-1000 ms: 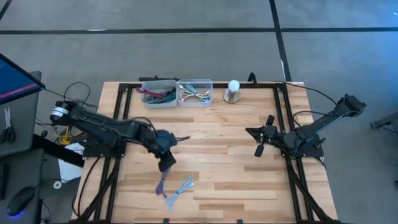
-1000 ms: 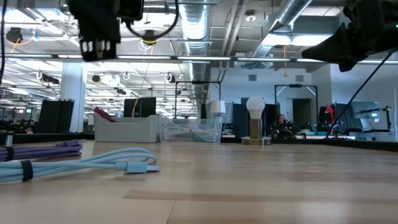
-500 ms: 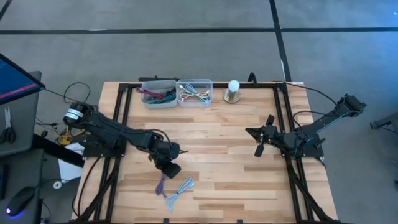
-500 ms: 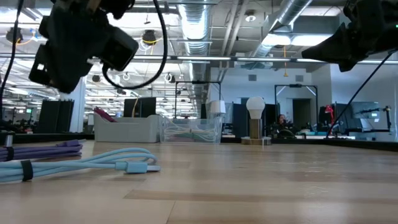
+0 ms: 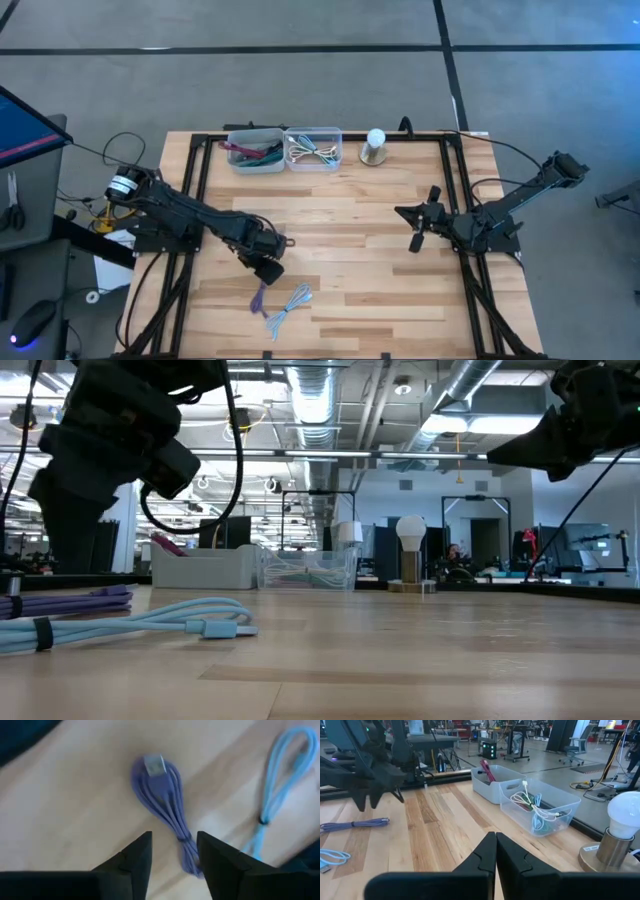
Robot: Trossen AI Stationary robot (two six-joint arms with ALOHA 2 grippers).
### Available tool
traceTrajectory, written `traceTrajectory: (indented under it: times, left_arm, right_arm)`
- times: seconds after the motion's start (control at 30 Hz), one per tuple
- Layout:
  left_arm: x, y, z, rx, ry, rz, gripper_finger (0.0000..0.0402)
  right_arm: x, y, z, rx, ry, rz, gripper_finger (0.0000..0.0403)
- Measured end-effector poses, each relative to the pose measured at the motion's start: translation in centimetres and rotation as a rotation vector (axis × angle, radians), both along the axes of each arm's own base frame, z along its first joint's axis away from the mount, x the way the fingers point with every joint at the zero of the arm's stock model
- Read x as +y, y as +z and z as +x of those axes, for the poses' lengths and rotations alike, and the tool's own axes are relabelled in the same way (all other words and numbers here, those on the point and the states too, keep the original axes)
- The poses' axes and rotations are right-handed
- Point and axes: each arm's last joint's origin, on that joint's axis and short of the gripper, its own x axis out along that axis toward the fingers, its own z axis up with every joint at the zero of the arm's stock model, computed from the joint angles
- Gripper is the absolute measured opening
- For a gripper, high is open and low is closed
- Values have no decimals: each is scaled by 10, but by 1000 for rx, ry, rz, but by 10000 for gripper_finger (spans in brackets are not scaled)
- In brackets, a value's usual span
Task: Pick & Place USB Port
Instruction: Put the violet USB cable into the transparent bin
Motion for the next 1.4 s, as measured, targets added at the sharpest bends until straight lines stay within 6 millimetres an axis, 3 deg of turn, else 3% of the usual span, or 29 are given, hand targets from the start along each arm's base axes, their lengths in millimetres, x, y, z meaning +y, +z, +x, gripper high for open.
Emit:
traceTrajectory:
  times: [0.2, 0.37, 0.57, 0.83, 1.0, 1.33, 1.4]
  left_arm:
    - [2, -2, 1, -20, 25, 69, 180]
    - [1, -20, 1, -84, 29, 64, 192]
    - [2, -39, -7, -70, 52, 33, 189]
    - [4, -49, -11, -93, 60, 34, 176]
    - [5, -55, -15, -90, 55, 44, 147]
    - [6, -58, -16, -113, 36, 78, 27]
    - [6, -58, -15, -120, 33, 79, 18]
  right_arm:
    - [0, 0, 0, -1, 0, 1, 2]
    - [0, 0, 0, -1, 0, 1, 2]
    - [0, 0, 0, -1, -1, 1, 2]
    - [0, 0, 0, -1, -1, 1, 2]
    - [0, 0, 0, -1, -1, 1, 2]
    - [0, 0, 0, -2, -3, 1, 2]
    - [0, 0, 0, -2, -3, 1, 2]
